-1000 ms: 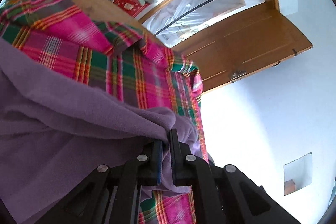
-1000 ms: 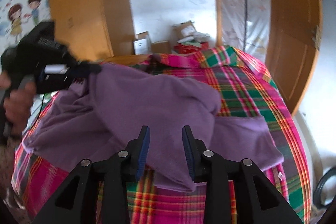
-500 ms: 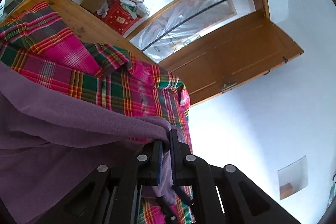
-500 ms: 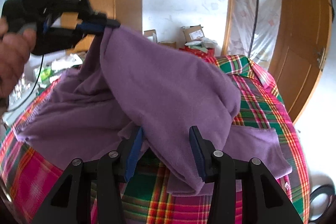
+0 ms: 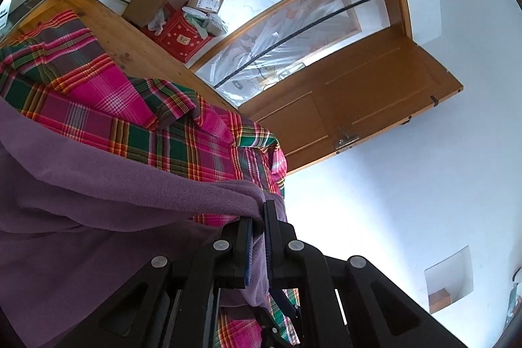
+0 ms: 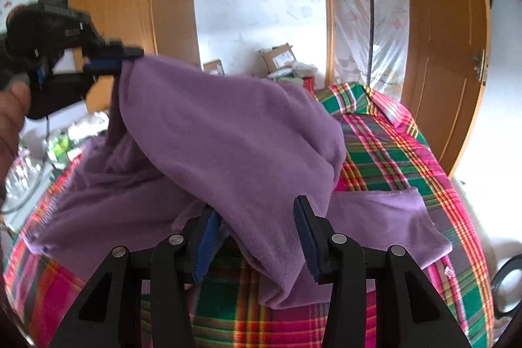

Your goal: Fold clothes

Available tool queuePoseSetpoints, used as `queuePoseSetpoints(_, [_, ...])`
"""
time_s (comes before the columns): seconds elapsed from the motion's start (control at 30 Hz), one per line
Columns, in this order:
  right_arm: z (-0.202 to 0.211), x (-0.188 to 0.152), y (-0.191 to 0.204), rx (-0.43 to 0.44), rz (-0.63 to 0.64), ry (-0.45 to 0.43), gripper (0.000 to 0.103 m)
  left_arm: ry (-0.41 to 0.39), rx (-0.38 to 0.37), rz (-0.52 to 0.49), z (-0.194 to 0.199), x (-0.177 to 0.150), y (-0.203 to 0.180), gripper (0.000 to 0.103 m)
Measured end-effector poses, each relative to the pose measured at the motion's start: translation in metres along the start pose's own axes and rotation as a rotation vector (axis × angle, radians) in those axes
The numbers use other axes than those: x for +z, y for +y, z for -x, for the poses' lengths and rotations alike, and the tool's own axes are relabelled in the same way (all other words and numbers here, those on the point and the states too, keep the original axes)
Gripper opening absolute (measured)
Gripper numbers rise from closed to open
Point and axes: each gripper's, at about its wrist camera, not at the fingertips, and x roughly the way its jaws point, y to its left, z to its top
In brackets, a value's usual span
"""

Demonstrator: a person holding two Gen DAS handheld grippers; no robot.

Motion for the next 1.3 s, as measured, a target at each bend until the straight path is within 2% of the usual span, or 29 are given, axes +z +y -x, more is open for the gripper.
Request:
queuePoseSetpoints(0.3, [0.002,0.005,-0.013,0.016,-0.117,-0.008,0.047,-0.021,-0.014,-0.002,0.010,0.001,-0.003,0.006])
queuePoseSetpoints(0.5, [0.007,0.008,-0.013,0.016,-0.122,-0.032,0.034,-0.039,-0.015,-0.005,0.013,0.002,-0.003,0.005])
queuePoseSetpoints(0.57, [0.006,0.009,-0.011,0.009,-0.113,-0.029,0.033,-0.033,-0.012,-0.008,0.010,0.001,-0.002,0.005])
queuePoseSetpoints(0.63, [0.002,0.007,-0.010,0.001,-0.105,-0.007,0.020,-0.015,-0.005,-0.005,0.006,-0.002,0.001,0.005])
queuePoseSetpoints(0.73, [-0.004,0.004,-0.008,-0.027,-0.085,0.026,0.019,0.018,0.009,0.006,-0.003,-0.006,0.007,0.005])
queuePoseSetpoints(0.97, [-0.009,-0.010,-0.007,-0.032,-0.056,0.078,0.019,0.064,0.039,0.041,-0.020,-0.013,0.023,0.005])
queuePoseSetpoints(1.2, [-0.015,-0.024,-0.016,-0.087,-0.047,0.119,0.019,0.118,0.063,0.067,-0.037,-0.019,0.034,0.005])
queuePoseSetpoints(1.27, [-0.015,-0.028,-0.020,-0.090,-0.054,0.131,0.020,0.134,0.073,0.072,-0.042,-0.022,0.037,0.009])
queuePoseSetpoints(1.3, [-0.016,-0.030,-0.022,-0.092,-0.057,0.138,0.020,0.148,0.082,0.074,-0.046,-0.024,0.039,0.015])
